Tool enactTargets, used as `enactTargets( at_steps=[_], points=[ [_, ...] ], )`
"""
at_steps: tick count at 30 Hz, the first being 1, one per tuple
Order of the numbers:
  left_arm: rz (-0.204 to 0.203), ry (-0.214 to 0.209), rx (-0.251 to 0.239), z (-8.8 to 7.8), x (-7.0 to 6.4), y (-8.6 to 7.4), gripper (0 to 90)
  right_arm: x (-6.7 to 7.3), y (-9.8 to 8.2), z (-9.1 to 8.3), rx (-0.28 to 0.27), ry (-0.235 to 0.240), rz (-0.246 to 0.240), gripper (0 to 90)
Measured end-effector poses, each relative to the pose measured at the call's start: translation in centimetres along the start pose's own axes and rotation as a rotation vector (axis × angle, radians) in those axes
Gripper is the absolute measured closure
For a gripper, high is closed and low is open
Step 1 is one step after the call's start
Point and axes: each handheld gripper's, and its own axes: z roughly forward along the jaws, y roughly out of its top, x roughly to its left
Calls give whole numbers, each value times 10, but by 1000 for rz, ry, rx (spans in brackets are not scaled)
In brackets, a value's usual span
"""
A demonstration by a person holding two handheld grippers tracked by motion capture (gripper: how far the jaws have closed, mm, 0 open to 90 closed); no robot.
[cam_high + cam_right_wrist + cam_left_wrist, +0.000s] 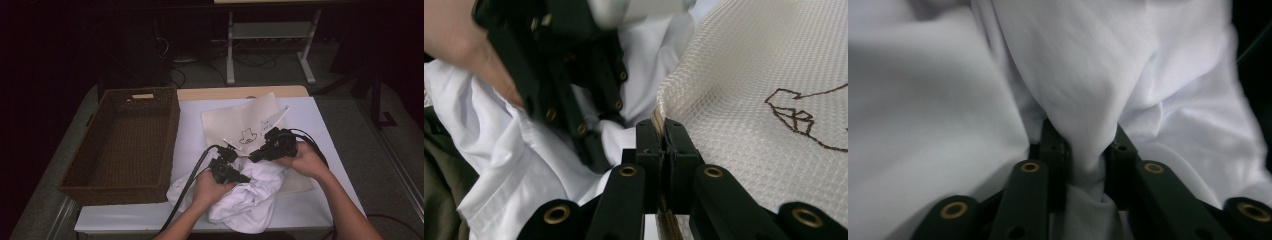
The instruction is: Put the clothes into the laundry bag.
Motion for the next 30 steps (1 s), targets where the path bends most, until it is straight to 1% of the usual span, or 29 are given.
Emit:
enactTargets(
  at_steps=[2, 3, 4, 6, 7, 8, 9, 11, 12, 14, 15, 16, 17, 18, 20, 21, 22, 25, 26, 27, 28, 30],
  points=[
    [-48, -77, -99, -11, 3, 0, 778, 2, -1, -3, -5, -4, -3, 864],
    [-63, -109, -127, -16, 3, 0, 781, 2, -1, -5, -16, -3, -4, 865],
    [-64, -122, -155, -20, 0, 0, 782, 4, -1, -7, -25, -4, -3, 866],
    [-42, -133, -190, -28, -6, -2, 783, 9, 0, -14, -65, 0, -18, 867],
    [-35, -129, -212, -30, -8, -4, 785, 11, 0, -18, -85, 9, -26, 868],
    [-30, -109, -226, -30, -10, -4, 785, 13, 0, -22, -99, 17, -26, 869],
    [-39, -91, -240, -29, -10, -4, 786, 15, 1, -24, -99, 23, -29, 870],
    [-71, -49, -271, -21, -7, -2, 785, 20, 4, -24, -77, 28, -41, 870],
    [-80, -26, -274, -15, -5, 0, 785, 21, 5, -22, -71, 29, -46, 870],
    [-92, 19, -277, -7, -1, 4, 782, 18, 4, -17, -46, 17, -33, 869],
    [-106, 26, -274, -5, 0, 6, 779, 13, 2, -14, -41, 12, -18, 869],
    [-109, 28, -267, -5, 1, 7, 772, 8, -2, -13, -48, 15, 11, 869],
    [-106, 30, -257, -8, 1, 7, 758, 2, -6, -11, -48, 10, 34, 869],
    [-99, 25, -232, -10, 1, 8, 733, -1, -10, -10, -46, 7, 49, 869],
    [-77, 39, -200, -18, -1, 6, 663, -4, -14, -9, -55, 12, 61, 868],
    [-73, 35, -188, -24, -3, 5, 620, -5, -14, -9, -54, 11, 57, 868],
    [-64, 42, -176, -30, -4, 4, 583, -5, -14, -9, -53, 11, 54, 867],
    [-19, 78, -183, -55, -10, 1, 540, -5, -13, -10, -52, 3, 50, 867],
    [-7, 94, -183, -63, -12, 1, 532, -5, -13, -11, -50, 1, 50, 866],
    [5, 121, -180, -70, -12, 1, 520, -4, -13, -11, -51, 0, 50, 866],
    [10, 144, -176, -76, -12, 2, 498, -4, -13, -12, -51, -3, 47, 866],
    [-5, 171, -164, -84, -7, 2, 449, -4, -12, -12, -51, -7, 47, 866]
  ],
)
